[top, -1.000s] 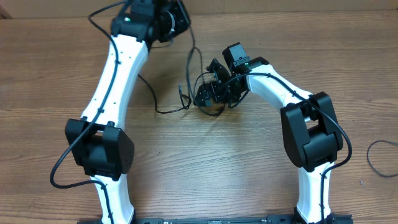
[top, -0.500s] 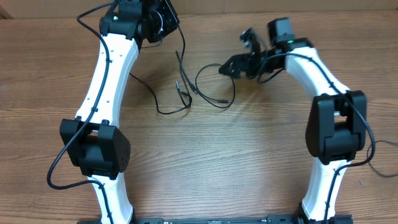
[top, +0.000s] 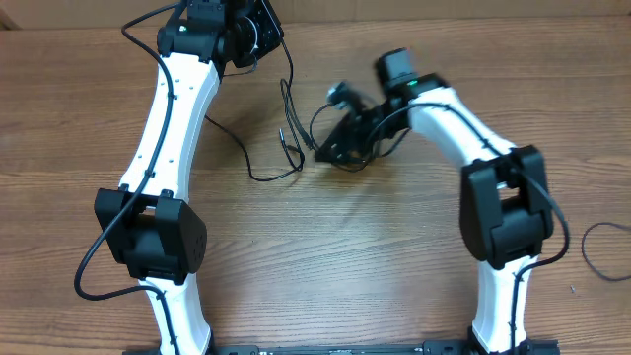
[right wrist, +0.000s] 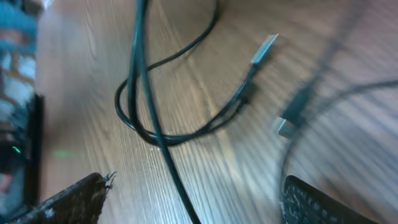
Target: Untangle cables
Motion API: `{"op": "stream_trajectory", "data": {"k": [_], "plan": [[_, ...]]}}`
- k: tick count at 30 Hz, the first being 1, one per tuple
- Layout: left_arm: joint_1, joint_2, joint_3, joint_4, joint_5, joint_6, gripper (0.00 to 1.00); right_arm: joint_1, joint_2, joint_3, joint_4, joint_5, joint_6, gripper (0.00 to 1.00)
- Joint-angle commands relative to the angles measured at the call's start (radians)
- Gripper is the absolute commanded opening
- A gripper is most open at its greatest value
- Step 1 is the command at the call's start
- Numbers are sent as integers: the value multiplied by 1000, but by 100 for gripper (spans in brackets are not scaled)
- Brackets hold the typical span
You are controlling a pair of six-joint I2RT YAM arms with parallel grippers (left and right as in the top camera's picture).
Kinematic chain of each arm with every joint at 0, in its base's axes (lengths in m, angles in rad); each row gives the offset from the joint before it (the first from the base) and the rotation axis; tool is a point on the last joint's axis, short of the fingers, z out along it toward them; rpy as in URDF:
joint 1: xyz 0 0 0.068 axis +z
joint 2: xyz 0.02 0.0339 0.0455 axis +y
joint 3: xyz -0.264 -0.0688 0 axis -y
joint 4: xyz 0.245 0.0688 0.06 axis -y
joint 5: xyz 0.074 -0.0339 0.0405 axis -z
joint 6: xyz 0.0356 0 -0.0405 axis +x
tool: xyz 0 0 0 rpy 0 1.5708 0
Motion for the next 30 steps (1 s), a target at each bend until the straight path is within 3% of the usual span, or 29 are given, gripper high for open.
{"op": "stream_trajectory", "data": {"k": [1, 2, 3, 4, 7, 13, 17, 22, 30], "plan": [[6, -30, 22, -3, 10, 23, 4, 46, -18, -51, 53, 286, 10, 76], [8, -30, 22, -3, 10, 23, 4, 63, -18, -54, 70, 397, 58, 49], [11, -30, 22, -1, 10, 25, 4, 76, -18, -54, 79, 508, 104, 9], [18, -30, 22, 5, 10, 31, 5, 84, -18, -54, 82, 601, 152, 4], [59, -34, 24, 21, 11, 37, 4, 84, -18, -52, 61, 788, 283, 4], [200, -51, 40, 23, 10, 37, 4, -21, -18, -53, -131, 992, 384, 4], [293, -51, 40, -1, -21, 37, 4, -129, -19, -48, -142, 1000, 460, 4], [351, -50, 40, -114, -159, 37, 4, -223, -21, -25, -140, 896, 500, 4], [350, -50, 39, -298, -501, 24, 4, -316, -22, -23, -143, 1069, 647, 4]]}}
